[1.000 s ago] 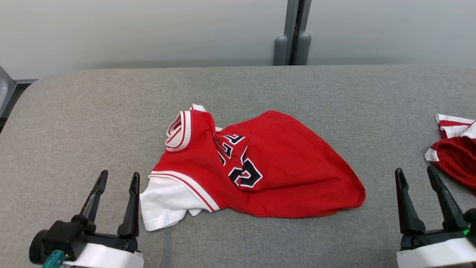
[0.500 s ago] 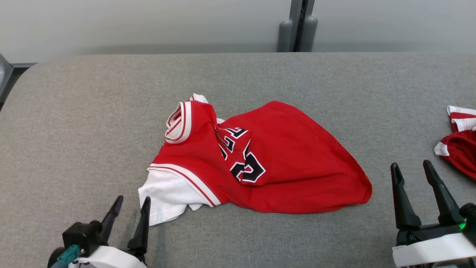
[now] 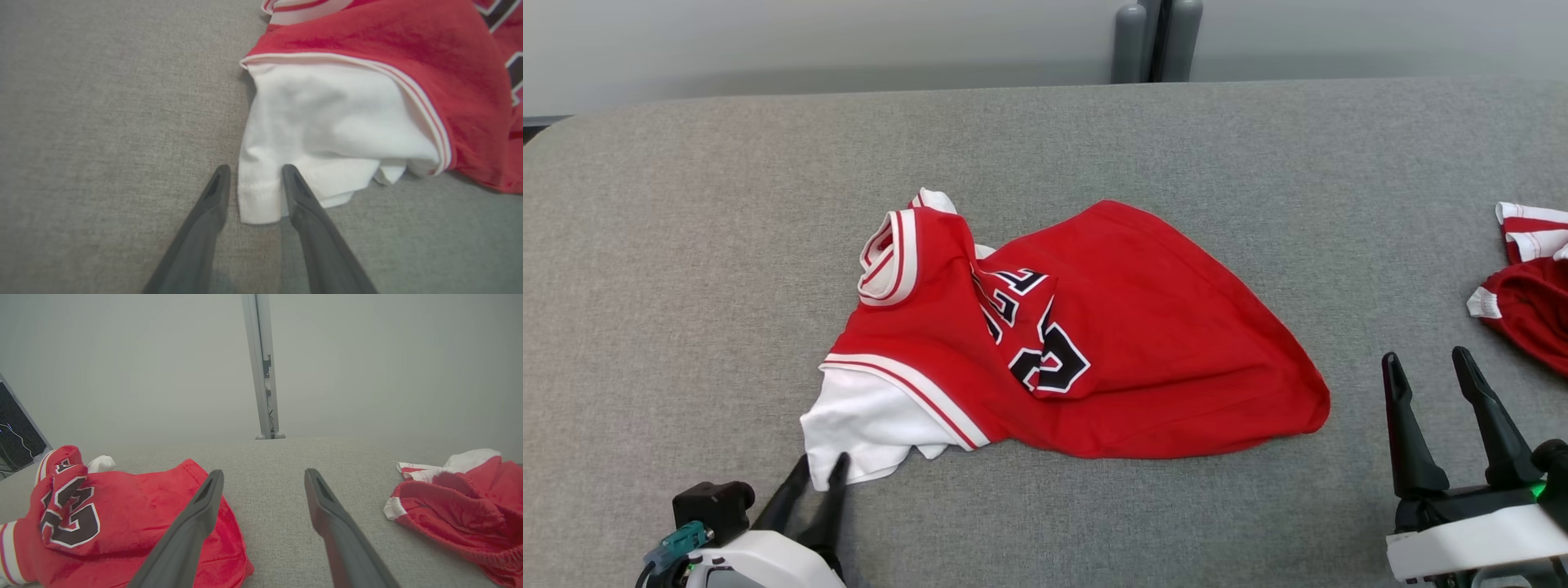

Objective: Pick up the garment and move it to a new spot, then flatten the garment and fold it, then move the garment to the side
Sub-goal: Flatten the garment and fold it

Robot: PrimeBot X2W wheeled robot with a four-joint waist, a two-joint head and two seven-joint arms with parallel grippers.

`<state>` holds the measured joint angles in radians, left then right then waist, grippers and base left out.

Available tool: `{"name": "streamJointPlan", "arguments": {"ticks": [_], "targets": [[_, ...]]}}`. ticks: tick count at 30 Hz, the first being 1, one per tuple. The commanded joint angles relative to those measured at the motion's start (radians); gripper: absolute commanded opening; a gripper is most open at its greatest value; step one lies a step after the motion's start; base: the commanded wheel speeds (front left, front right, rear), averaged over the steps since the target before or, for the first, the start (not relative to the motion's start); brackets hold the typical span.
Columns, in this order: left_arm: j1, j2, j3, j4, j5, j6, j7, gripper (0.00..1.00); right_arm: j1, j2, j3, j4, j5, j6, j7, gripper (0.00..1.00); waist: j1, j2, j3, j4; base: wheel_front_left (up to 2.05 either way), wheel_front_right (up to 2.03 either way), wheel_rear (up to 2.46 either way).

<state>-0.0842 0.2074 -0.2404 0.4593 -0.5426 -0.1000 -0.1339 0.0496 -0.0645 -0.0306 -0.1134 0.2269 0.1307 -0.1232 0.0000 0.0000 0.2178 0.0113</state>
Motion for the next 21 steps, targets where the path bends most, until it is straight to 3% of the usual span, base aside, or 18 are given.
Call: {"name": "streamJointPlan", "arguments": {"ticks": [1, 10, 21], "targets": [[-0.012, 0.003, -0.006, 0.021, -0.007, -0.006, 0.0, 0.0, 0.004, -0.011, -0.005, 0.007, -0.001, 0.0, 0.008, 1.0, 0.0, 0.0, 0.001, -0.005, 0.0, 0.0, 0.0], [-0.054, 0.005, -0.021, 0.063, -0.008, -0.014, -0.017, 0.0, -0.023, -0.061, 0.085, 0.06, 0.017, 0.0, 0.052, 1.0, 0.0, 0.0, 0.023, 0.002, 0.0, 0.0, 0.0], [-0.11, -0.009, -0.044, 0.096, -0.004, -0.017, -0.043, 0.0, -0.116, -0.11, 0.132, 0.278, 0.078, 0.0, 0.052, 1.0, 0.0, 0.0, 0.061, 0.044, 0.0, 0.0, 0.0]]}}
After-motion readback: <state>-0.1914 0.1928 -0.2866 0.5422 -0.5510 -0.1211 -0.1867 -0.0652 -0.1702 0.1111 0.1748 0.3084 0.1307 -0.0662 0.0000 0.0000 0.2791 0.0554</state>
